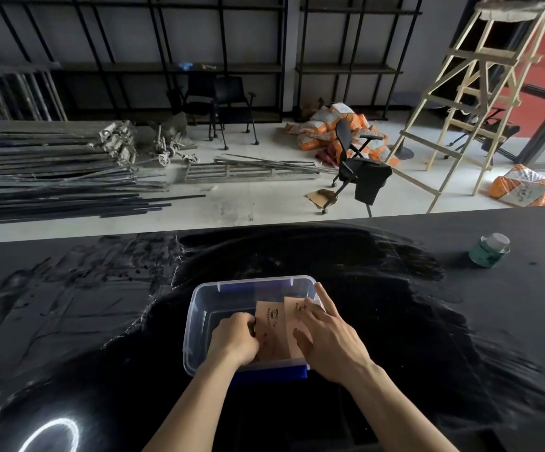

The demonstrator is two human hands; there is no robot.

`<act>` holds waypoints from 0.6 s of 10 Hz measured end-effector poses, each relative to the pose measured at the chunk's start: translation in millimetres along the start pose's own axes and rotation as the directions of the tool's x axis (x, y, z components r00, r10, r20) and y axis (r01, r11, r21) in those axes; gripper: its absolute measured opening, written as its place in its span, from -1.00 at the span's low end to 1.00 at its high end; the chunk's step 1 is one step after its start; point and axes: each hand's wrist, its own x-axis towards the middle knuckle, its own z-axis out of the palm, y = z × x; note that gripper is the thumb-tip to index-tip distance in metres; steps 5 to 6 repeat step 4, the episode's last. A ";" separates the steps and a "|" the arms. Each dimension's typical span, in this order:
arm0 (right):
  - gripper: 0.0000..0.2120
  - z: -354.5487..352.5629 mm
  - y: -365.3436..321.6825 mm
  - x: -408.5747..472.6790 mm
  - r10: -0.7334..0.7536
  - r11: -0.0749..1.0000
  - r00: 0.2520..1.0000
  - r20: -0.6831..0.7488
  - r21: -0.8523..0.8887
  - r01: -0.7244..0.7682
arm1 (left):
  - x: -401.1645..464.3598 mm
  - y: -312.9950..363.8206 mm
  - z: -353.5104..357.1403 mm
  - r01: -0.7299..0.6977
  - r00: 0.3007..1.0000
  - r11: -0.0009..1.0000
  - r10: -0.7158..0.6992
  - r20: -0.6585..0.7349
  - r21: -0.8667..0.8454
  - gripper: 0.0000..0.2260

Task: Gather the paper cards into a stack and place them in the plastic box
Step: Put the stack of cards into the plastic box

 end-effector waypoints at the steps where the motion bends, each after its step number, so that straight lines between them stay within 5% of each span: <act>1: -0.68 1.7 -2.5 -0.5 0.010 1.000 1.000 -0.013 0.004 -0.010 | -0.3 0.2 1.1 -0.019 1.000 0.999 0.019 -0.017 0.034 -0.62; 6: -0.52 -2.8 -1.4 -0.9 -0.081 0.995 0.991 -0.108 0.041 0.086 | -13.0 2.9 -15.5 -0.046 0.997 0.996 0.042 0.066 0.071 -0.64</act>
